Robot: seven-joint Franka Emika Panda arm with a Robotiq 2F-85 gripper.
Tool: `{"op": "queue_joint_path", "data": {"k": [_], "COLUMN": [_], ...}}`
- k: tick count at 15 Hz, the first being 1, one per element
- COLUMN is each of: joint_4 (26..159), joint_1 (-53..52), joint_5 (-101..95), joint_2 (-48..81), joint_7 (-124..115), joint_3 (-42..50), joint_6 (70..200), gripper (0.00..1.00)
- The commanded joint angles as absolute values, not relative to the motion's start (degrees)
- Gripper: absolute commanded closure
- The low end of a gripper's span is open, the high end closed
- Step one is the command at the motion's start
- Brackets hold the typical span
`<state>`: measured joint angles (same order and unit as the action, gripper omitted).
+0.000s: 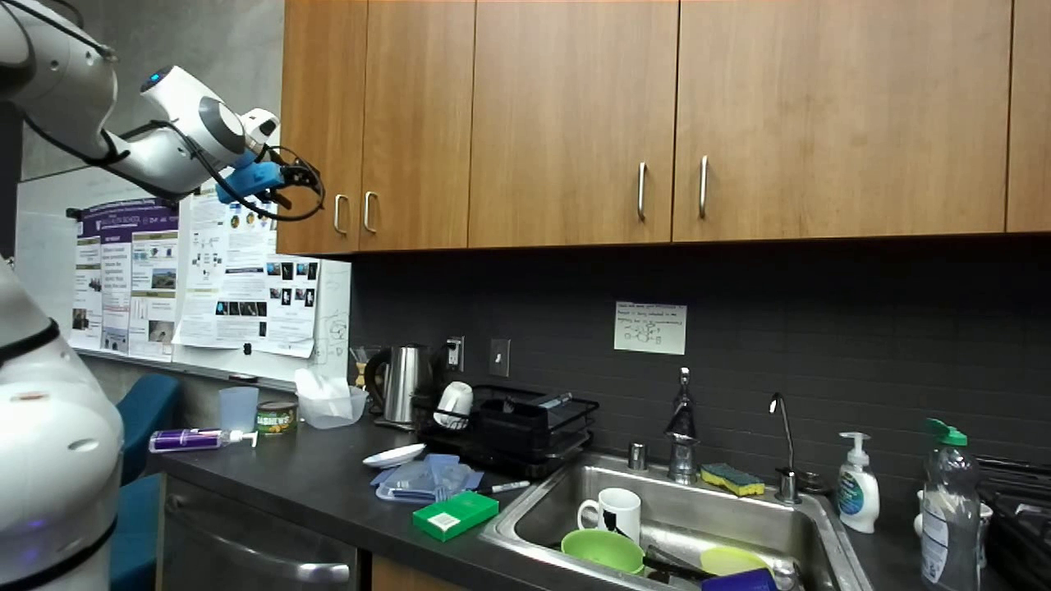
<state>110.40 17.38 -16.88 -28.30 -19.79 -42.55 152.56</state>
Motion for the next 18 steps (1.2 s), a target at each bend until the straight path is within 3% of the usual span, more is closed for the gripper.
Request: {"op": "queue_joint_path", "data": {"k": [1,9,18], "joint_4": [109.9,110.5,108.3], "joint_1": [15.4,18.8,30.2], "joint_5": [-18.8,-18.8,-18.8], "joint_2": [-26.9,-27.6,-27.8], "joint_7": [-21.6,-31.4,-39.8], "joint_3": [-40.9,-42.5,-52.4], "joint_6": [152.7,158.1,165.7], "gripper": [0.0,0.0,0.0]}}
